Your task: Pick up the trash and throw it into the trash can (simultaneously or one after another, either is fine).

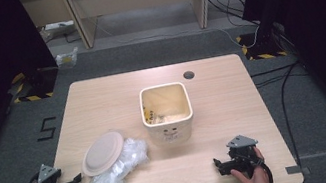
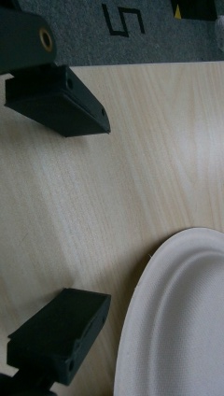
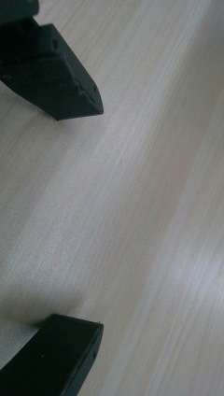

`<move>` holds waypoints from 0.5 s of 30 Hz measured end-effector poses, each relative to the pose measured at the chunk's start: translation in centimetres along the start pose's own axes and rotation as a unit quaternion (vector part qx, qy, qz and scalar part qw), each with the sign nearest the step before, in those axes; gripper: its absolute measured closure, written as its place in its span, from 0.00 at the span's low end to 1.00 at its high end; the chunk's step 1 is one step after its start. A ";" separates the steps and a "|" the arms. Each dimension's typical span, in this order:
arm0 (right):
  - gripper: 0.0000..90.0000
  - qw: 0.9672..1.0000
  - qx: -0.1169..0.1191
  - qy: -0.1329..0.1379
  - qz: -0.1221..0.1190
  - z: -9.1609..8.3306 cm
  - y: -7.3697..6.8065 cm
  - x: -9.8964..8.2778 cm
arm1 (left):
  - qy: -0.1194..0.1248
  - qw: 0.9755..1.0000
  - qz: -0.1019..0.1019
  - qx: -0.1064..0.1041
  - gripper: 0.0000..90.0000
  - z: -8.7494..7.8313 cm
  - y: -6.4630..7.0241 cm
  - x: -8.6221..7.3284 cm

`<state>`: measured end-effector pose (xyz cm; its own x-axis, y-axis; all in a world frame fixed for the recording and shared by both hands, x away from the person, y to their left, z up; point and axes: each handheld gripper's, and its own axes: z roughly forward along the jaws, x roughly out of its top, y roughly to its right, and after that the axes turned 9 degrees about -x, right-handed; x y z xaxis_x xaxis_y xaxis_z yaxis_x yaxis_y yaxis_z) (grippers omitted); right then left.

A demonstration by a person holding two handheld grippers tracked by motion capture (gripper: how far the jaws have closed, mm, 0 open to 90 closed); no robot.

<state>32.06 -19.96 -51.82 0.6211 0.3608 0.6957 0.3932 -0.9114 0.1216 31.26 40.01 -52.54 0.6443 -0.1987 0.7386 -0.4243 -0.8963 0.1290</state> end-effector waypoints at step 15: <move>0.00 1.000 0.000 0.001 -0.001 0.0 0.0 0.0 | 0.046 0.999 0.004 -0.028 0.19 -2.6 1.3 2.4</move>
<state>32.09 -19.97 -51.83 0.6197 0.3619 0.6964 0.3947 -0.9107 0.1220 30.59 39.44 -48.89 0.5815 -0.1660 0.7964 -0.4649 -0.8712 0.1579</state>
